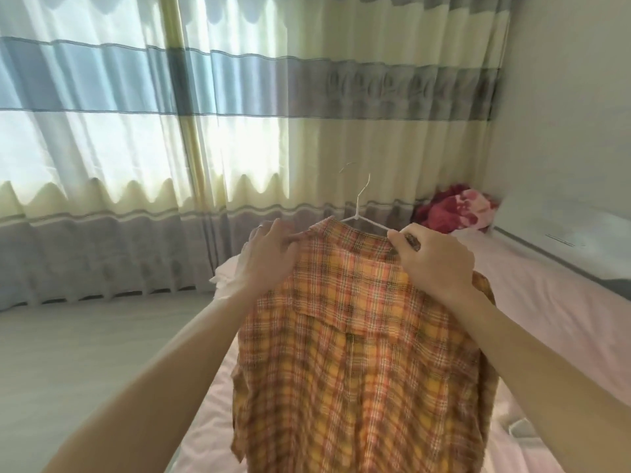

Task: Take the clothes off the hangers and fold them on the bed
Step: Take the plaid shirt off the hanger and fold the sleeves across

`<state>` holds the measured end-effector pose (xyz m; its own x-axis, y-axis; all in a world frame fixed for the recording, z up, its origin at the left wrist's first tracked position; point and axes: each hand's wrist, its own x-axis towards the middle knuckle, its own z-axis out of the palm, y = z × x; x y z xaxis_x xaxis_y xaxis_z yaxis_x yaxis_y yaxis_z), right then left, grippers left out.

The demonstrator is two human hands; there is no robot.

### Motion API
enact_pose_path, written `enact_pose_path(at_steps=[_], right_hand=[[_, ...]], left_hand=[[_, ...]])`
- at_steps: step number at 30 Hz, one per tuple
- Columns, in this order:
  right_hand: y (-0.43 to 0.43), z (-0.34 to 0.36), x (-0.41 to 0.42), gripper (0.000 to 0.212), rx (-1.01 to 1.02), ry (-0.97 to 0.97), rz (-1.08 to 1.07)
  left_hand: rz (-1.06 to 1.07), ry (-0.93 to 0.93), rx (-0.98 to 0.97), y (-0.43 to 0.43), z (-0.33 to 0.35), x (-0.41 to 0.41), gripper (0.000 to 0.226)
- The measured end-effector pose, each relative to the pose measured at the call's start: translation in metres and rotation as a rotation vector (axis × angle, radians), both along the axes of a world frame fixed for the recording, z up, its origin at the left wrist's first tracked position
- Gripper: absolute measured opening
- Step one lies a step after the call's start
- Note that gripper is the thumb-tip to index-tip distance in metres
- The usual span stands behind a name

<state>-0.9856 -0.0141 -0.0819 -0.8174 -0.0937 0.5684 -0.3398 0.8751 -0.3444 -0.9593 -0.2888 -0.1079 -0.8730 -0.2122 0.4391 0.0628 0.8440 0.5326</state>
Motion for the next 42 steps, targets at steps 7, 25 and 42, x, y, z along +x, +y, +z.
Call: enact_pose_path(at_steps=[7,25,42], right_hand=[[0.018,-0.002,-0.056,0.030,-0.509,-0.437,0.247],[0.030,0.006,-0.130,0.020,-1.248,-1.195,0.883],[0.125,0.006,-0.093,0.075,-0.313,-0.307,0.574]], left_hand=[[0.035,0.047,0.028,0.065,0.008,-0.045,0.056],[0.168,-0.347,-0.056,0.191,0.020,-0.048,0.027],[0.122,-0.015,-0.038,0.153,0.013,0.059,0.029]])
